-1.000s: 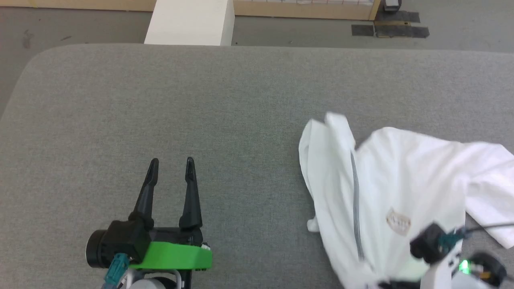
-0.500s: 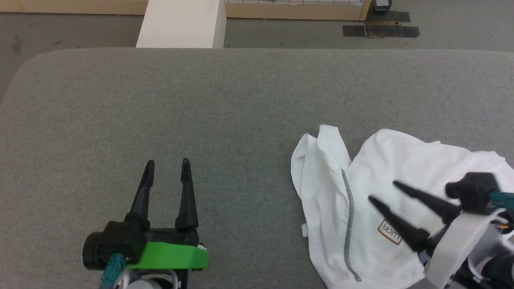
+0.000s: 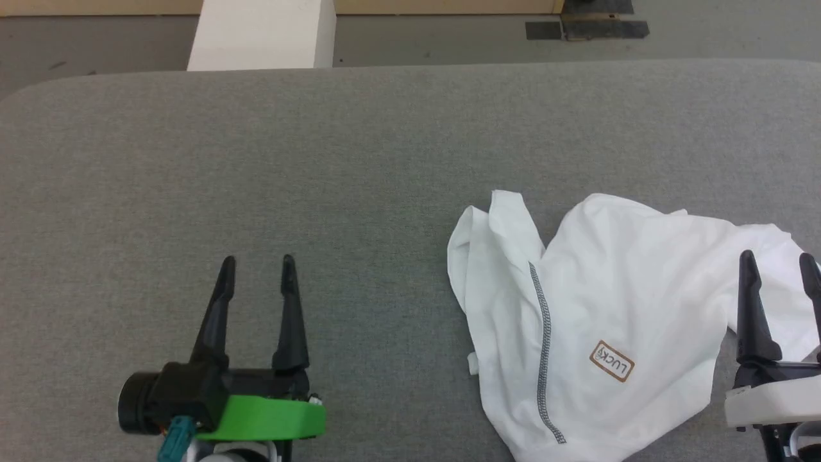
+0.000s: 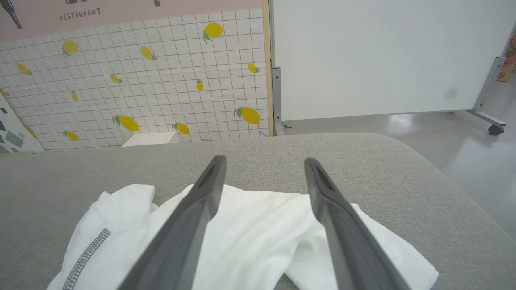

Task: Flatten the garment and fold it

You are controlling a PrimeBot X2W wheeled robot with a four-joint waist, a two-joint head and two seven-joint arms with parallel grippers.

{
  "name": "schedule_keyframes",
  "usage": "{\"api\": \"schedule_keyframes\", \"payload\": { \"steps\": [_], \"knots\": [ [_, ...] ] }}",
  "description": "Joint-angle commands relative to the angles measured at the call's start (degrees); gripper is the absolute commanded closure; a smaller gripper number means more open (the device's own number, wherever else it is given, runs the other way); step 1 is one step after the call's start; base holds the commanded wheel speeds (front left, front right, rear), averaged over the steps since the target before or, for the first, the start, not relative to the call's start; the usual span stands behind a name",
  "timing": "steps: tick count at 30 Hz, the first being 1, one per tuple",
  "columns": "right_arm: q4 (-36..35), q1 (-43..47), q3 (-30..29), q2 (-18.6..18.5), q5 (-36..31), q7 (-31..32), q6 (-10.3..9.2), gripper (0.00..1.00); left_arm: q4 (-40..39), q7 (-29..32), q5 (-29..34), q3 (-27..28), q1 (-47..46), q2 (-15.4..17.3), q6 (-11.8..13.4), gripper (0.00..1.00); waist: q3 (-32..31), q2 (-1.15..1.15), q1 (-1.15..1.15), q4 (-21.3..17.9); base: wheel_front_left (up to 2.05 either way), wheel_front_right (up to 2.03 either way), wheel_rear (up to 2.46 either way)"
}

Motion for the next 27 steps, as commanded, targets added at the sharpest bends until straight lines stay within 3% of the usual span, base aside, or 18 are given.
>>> {"api": "schedule_keyframes", "payload": {
  "steps": [1, 5, 11, 17, 25, 26, 27],
  "knots": [
    [0.3, 0.2, 0.1, 0.3, -0.5, -0.7, -0.08, 0.0, 0.2, -0.2, 0.9, -0.3, -1.3, -0.1, -1.0, 0.0, 1.1, 0.0, 0.0, -1.0, 0.0, 0.0, 0.0],
    [0.2, -2.2, -0.1, 0.8, -0.9, -1.5, -0.08, 0.0, 7.0, 3.5, 3.1, -4.1, -10.2, 2.3, -6.2, 0.0, 3.9, 0.0, 0.0, -2.0, 0.0, 0.0, 0.0],
    [-1.4, -5.2, 0.6, 0.9, -0.5, -1.0, -0.08, 0.0, 16.2, 17.9, 3.3, -11.3, -24.8, 3.6, -10.9, 0.0, 8.3, 0.0, 0.0, -3.3, 0.0, 0.0, 0.0],
    [-1.5, -5.3, 1.0, 1.0, -0.1, -0.4, -0.08, 0.0, 22.3, 24.6, 0.7, -16.9, -29.4, 5.0, -11.8, 0.0, 10.1, 0.0, 0.0, -4.7, 0.0, 0.0, 0.0],
    [-0.7, -5.3, 1.4, 1.0, 0.7, -0.1, -0.08, 0.0, 27.0, 26.7, -3.5, -22.5, -31.4, 6.1, -11.9, 0.0, 11.2, 0.0, 0.0, -5.3, 0.0, 0.0, 0.0],
    [-0.6, -5.3, 1.4, 1.0, 0.7, -0.1, -0.08, 0.0, 27.8, 27.0, -3.8, -23.2, -31.6, 6.1, -11.9, 0.11, 11.2, 0.0, 0.0, -5.3, 0.0, 0.0, 0.0],
    [-0.4, -5.3, 1.5, 1.0, 0.7, -0.1, -0.08, 0.0, 28.9, 27.2, -3.5, -24.2, -32.0, 6.4, -11.9, 0.82, 11.2, 0.0, 0.0, -5.2, 0.0, 0.0, 0.0]
  ]
}}
